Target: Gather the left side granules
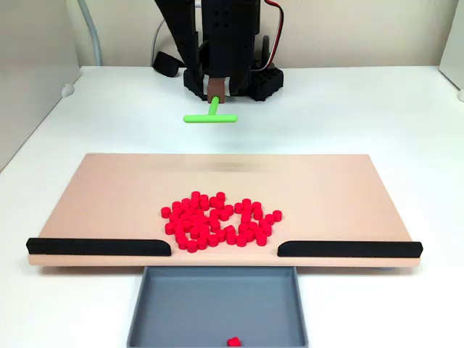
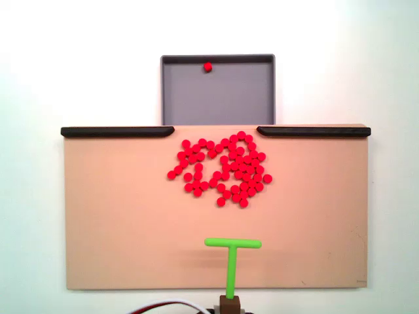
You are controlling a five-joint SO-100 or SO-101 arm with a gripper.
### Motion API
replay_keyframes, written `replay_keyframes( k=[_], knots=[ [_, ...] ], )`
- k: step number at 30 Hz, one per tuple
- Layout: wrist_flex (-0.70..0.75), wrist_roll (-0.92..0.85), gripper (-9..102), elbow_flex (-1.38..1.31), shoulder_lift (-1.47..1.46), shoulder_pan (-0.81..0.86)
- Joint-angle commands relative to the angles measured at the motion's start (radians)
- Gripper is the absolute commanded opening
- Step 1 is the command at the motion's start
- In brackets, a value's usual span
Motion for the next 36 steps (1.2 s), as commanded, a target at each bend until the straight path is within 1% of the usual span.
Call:
replay_keyframes(
  k=[1, 36],
  knots=[
    [0.011, 0.055, 0, -0.015, -0.015, 0.025],
    [0.011, 0.060, 0, -0.021, -0.018, 0.021]
  ],
)
